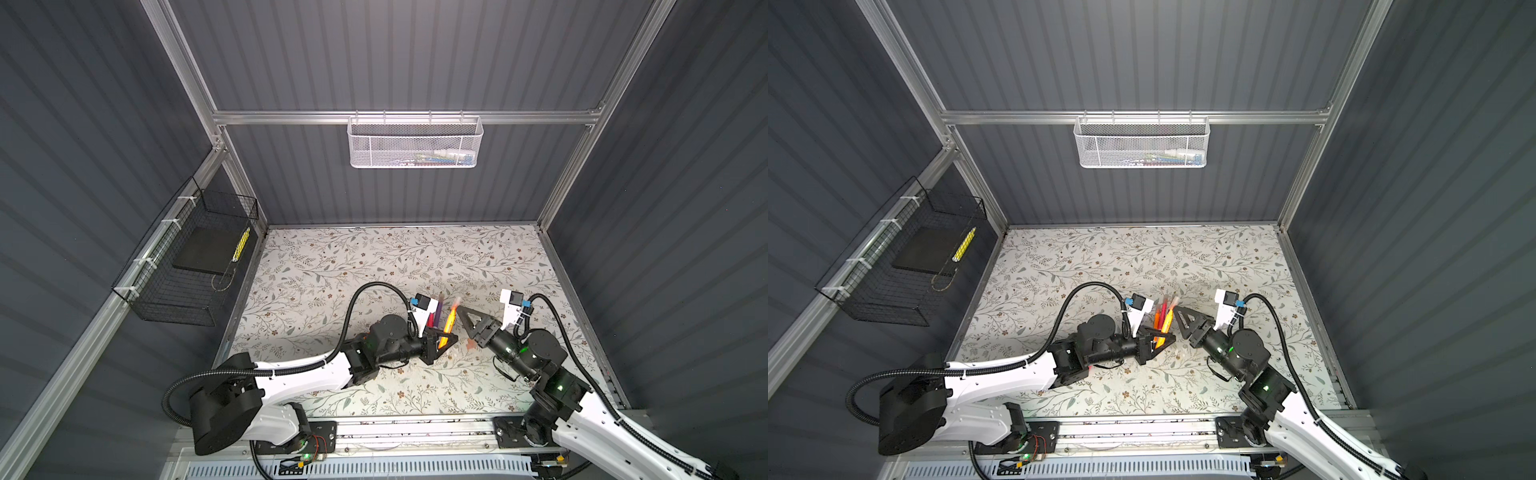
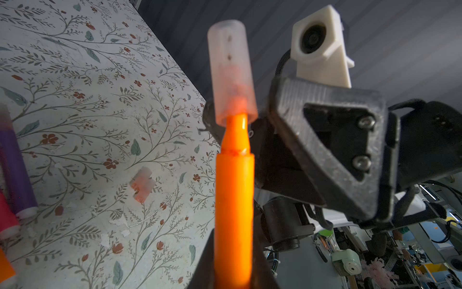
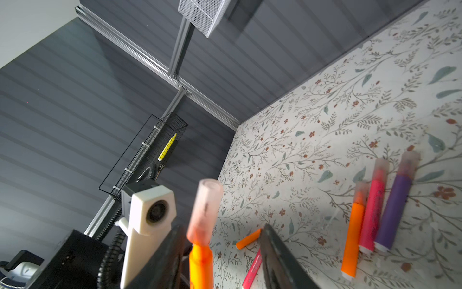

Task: Insert the pens into the pen caps
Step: 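Press the cap down onto the orange marker with the right gripper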

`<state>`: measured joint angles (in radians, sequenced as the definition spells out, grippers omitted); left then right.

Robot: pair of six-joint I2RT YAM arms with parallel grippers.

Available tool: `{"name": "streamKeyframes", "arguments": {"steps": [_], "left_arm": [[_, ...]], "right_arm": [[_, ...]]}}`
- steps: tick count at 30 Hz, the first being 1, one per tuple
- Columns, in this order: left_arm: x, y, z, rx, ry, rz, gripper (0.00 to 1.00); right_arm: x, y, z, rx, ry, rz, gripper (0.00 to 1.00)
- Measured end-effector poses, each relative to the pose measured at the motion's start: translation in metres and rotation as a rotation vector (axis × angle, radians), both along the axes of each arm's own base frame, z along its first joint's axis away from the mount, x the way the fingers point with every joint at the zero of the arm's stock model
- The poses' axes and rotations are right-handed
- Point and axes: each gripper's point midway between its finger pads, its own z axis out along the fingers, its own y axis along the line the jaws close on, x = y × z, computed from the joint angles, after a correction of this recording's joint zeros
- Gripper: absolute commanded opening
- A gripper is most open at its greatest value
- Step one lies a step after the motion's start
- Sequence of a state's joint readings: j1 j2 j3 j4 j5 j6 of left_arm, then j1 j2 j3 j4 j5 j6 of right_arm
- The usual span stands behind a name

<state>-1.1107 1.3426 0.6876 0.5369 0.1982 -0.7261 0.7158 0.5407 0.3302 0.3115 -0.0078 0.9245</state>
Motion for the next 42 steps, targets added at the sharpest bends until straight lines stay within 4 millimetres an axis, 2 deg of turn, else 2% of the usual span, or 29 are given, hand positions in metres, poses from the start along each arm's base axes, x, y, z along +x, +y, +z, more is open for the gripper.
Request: {"name": "streamKeyframes", "arguments": {"steps": [5, 13, 18, 22, 27, 30, 34, 42], "left_arm": [[0.001, 0.000, -0.001, 0.003, -0.007, 0.006, 0.00], [0.002, 0.002, -0.004, 0.015, -0.012, 0.014, 0.00], [0.002, 0.002, -0.005, 0.018, -0.012, 0.014, 0.00], [0.002, 0.002, -0.005, 0.018, -0.012, 0.014, 0.00], [0.002, 0.002, -0.005, 0.019, -0.012, 0.015, 0.00], [0.002, 0.002, -0.006, 0.023, -0.010, 0.015, 0.00], [0.002, 0.003, -0.008, 0.032, -0.009, 0.015, 0.00], [0.003, 0.003, -0.010, 0.039, -0.015, 0.016, 0.00]], "right_arm": [[0.005, 0.001, 0.015, -0.019, -0.023, -0.015, 0.51], [0.008, -0.002, 0.010, -0.059, -0.016, -0.038, 0.59], [0.011, -0.002, 0.020, -0.068, -0.015, -0.050, 0.59], [0.021, 0.003, 0.026, -0.084, 0.002, -0.061, 0.59], [0.034, 0.012, 0.017, -0.124, 0.072, -0.066, 0.59], [0.039, 0.016, 0.014, -0.137, 0.099, -0.063, 0.57], [0.040, 0.019, 0.014, -0.137, 0.108, -0.054, 0.50], [0.039, 0.022, 0.017, -0.135, 0.105, -0.033, 0.49]]}}
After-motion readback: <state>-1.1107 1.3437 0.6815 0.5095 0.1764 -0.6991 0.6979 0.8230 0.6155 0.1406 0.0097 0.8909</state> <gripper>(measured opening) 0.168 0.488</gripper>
